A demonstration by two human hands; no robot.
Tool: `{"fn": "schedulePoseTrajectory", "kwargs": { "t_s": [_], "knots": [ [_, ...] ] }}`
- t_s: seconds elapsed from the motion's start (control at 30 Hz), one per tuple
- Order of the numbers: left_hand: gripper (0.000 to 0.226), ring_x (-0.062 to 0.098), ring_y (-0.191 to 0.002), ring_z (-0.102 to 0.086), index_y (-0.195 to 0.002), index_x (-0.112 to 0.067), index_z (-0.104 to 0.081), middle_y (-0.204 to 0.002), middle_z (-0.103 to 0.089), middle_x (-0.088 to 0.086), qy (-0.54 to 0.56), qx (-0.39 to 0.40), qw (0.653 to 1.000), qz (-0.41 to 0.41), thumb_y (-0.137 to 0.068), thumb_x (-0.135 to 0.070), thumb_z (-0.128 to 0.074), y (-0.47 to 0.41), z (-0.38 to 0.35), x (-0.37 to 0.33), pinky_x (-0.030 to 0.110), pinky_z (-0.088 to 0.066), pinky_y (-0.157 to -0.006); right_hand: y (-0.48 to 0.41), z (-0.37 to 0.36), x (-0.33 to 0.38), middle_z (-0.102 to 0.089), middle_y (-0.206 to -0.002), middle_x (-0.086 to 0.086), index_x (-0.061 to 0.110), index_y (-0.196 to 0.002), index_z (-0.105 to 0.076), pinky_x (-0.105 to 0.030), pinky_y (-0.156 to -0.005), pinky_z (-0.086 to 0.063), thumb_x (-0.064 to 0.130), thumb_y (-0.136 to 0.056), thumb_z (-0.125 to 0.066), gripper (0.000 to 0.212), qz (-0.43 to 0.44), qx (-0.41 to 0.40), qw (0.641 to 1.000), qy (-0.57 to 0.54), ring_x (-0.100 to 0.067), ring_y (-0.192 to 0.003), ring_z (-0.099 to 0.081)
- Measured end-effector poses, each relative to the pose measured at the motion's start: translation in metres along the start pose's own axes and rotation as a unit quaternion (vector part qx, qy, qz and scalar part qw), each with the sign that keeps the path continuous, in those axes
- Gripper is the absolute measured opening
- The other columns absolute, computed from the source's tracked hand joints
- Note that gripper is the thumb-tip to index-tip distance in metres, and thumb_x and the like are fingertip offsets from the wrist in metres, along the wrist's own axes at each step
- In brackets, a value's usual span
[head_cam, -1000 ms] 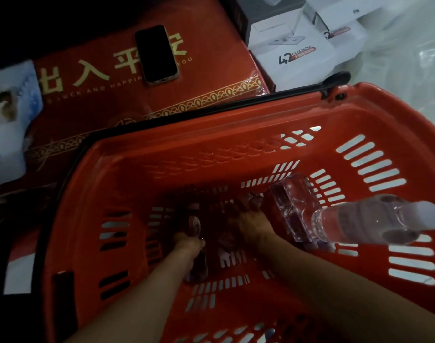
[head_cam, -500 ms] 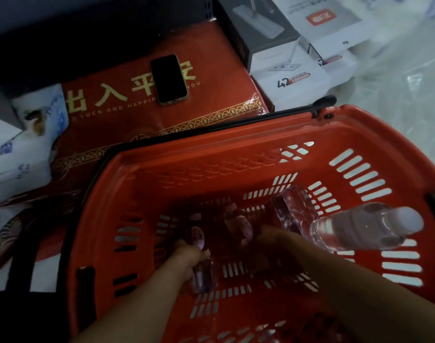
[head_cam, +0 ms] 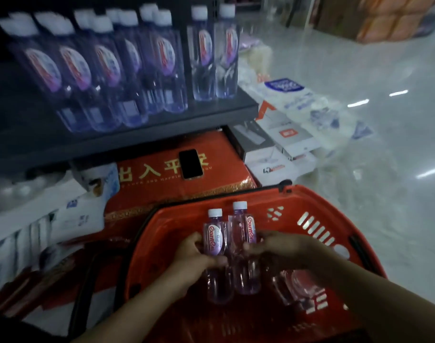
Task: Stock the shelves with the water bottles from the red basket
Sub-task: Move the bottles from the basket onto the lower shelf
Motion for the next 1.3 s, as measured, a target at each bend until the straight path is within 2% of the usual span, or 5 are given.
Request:
{"fn": "schedulePoseTrajectory", "kwargs": {
  "t_s": [0.23,0.53,0.87,1.03,1.3],
  "knots": [
    [0.061,0.020,-0.090,-0.073,-0.107,-0.012,-0.065,-0.096,-0.076,0.004,-0.026,0.038,0.977,-0.206,-0.054,0.005,-0.089,0.036,0.084,-0.119,0.033,-0.058,-0.075,0.062,-0.056,0.107,-0.074,-0.106,-0.005,0.033,-0.121,-0.060,-0.049,-0.083,-0.060,0.017,-0.089,-0.071,0.037,0.203,-0.136,0.970,-0.005,-0.028,-0.096,-0.073],
    [0.053,0.012,-0.096,-0.071,-0.100,-0.032,-0.070,-0.102,-0.075,-0.009,0.064,-0.117,0.907,-0.399,-0.059,-0.003,-0.087,0.048,0.213,-0.201,0.032,-0.057,-0.080,0.038,-0.131,0.267,-0.075,-0.106,0.004,0.033,-0.117,-0.062,-0.045,-0.090,-0.057,0.019,-0.086,-0.075,0.036,0.423,-0.199,0.880,0.085,-0.016,-0.098,-0.072],
    [0.050,0.009,-0.088,-0.072,-0.102,-0.023,-0.068,-0.097,-0.075,-0.008,0.131,-0.283,0.857,-0.410,-0.068,0.013,-0.075,0.033,0.310,-0.191,0.025,-0.057,-0.070,-0.054,-0.204,0.340,-0.064,-0.121,0.007,0.021,-0.126,-0.060,-0.020,-0.085,-0.052,0.027,-0.085,-0.074,0.044,0.469,-0.228,0.839,0.155,-0.010,-0.110,-0.062],
    [0.048,0.008,-0.091,-0.071,-0.106,-0.023,-0.068,-0.099,-0.075,-0.007,0.125,-0.323,0.846,-0.405,-0.071,0.011,-0.074,0.022,0.330,-0.184,0.030,-0.058,-0.080,-0.087,-0.224,0.353,-0.064,-0.112,0.000,0.022,-0.113,-0.068,-0.042,-0.091,-0.054,0.028,-0.083,-0.075,0.030,0.483,-0.276,0.814,0.166,-0.019,-0.105,-0.062],
    [0.047,0.007,-0.100,-0.068,-0.113,-0.026,-0.064,-0.107,-0.072,-0.008,0.094,-0.359,0.837,-0.403,-0.078,0.004,-0.071,0.005,0.352,-0.182,0.037,-0.055,-0.090,-0.110,-0.240,0.369,-0.063,-0.117,0.001,0.019,-0.121,-0.063,-0.033,-0.095,-0.051,0.025,-0.089,-0.072,0.034,0.484,-0.257,0.818,0.175,-0.015,-0.109,-0.059]
  ]
}}
Point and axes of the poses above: each hand's wrist, its own y-axis away from the middle knuckle, its own z-axis out of the back of the hand, x = y × z, the point moved 3 cm from there along -y, towards the middle knuckle
